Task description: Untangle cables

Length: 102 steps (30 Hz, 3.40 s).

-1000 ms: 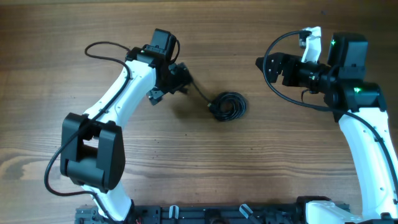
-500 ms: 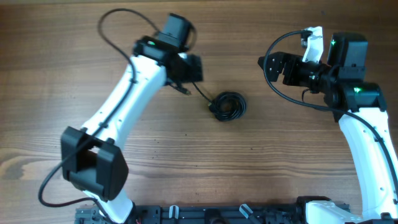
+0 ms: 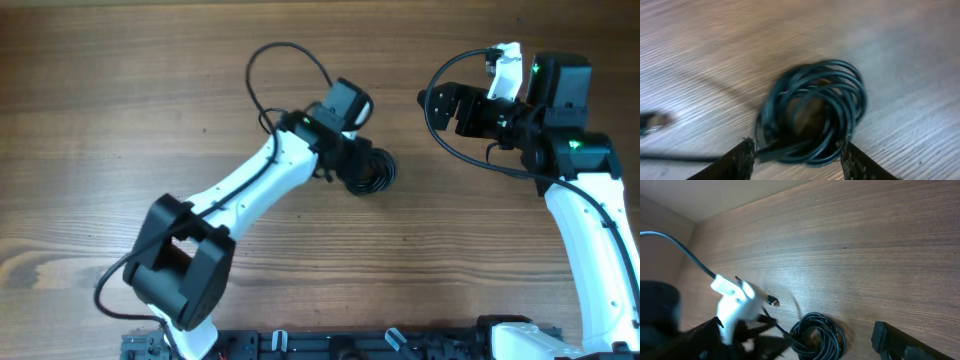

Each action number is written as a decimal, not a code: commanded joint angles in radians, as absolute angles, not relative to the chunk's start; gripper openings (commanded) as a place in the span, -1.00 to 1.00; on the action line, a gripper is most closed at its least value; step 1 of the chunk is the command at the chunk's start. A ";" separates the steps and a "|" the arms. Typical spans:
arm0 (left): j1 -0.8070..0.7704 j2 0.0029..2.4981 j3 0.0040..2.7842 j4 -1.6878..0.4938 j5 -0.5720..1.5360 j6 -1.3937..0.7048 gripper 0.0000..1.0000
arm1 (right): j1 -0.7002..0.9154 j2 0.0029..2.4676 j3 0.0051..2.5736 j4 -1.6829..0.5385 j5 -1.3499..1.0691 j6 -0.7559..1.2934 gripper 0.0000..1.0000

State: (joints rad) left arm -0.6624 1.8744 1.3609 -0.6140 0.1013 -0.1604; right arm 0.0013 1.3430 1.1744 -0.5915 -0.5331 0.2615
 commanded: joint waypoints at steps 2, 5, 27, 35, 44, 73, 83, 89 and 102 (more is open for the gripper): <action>-0.727 1.924 1.325 -0.554 0.138 0.048 0.11 | 0.006 1.353 1.202 -0.593 -0.515 0.265 1.00; -0.752 1.958 1.325 -0.535 0.137 0.103 0.12 | 0.007 1.353 1.202 -0.593 -0.515 0.264 1.00; -0.773 2.072 1.325 -0.501 0.070 0.115 -0.70 | 0.006 1.353 1.202 -0.593 -0.515 0.265 1.00; -0.755 1.991 1.330 -0.521 0.111 -0.017 -0.92 | 0.006 1.353 1.202 -0.593 -0.515 0.264 0.99; -0.535 1.817 1.330 -0.577 0.854 -0.087 -0.92 | 0.007 1.353 1.202 -0.593 -0.516 0.265 1.00; -0.220 1.816 1.330 -0.519 1.516 -0.278 -0.92 | 0.044 1.533 1.202 -0.377 -1.052 0.343 0.09; -0.220 1.816 1.330 -0.519 1.481 -0.278 -0.92 | 0.132 1.548 1.202 -0.291 -1.048 0.395 -0.08; -0.220 1.816 1.330 -0.519 1.419 -0.331 -0.92 | 0.187 1.553 1.202 -0.286 -1.015 0.393 -0.09; -0.220 1.816 1.330 -0.519 1.419 -0.331 -0.92 | 0.265 1.615 1.202 -0.268 -0.903 0.415 -0.34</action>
